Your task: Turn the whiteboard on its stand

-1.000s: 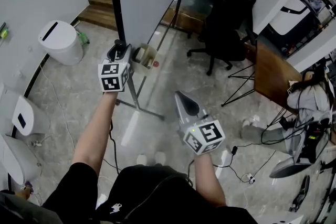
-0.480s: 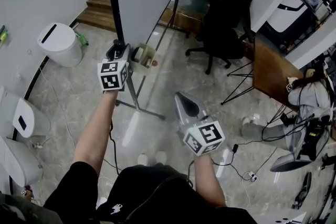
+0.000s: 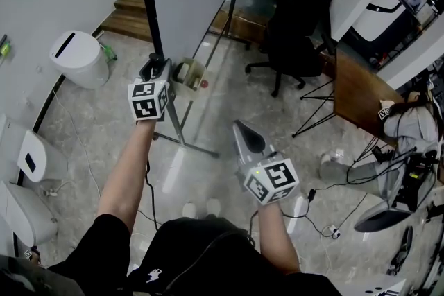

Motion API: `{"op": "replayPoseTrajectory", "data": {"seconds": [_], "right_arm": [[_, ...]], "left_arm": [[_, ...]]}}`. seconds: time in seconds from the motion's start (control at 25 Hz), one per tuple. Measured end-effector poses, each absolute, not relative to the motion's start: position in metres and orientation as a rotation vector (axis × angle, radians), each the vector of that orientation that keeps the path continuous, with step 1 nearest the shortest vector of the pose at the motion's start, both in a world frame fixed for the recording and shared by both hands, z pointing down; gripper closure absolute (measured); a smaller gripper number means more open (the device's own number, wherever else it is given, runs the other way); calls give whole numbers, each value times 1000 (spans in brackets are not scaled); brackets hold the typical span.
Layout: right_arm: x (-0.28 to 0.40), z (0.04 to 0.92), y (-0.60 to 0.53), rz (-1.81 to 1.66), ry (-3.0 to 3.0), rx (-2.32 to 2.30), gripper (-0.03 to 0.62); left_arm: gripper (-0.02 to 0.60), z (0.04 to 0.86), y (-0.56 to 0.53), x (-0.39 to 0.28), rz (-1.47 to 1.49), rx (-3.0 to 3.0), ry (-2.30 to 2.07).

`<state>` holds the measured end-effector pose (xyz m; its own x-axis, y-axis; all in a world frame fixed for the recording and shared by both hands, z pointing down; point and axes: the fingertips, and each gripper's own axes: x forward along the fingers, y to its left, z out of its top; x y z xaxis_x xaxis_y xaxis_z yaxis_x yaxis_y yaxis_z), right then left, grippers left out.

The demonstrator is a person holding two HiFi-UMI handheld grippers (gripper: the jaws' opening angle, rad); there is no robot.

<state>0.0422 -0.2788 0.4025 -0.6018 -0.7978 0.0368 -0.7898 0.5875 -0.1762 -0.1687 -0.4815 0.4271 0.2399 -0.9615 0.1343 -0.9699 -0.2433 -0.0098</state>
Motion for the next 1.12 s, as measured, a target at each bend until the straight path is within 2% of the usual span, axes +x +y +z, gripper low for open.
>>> {"op": "replayPoseTrajectory", "data": {"seconds": [1.12], "right_arm": [[40, 409, -267, -264, 2757, -1352, 585]], "left_arm": [[390, 434, -436, -171, 167, 2362, -1872]]}}
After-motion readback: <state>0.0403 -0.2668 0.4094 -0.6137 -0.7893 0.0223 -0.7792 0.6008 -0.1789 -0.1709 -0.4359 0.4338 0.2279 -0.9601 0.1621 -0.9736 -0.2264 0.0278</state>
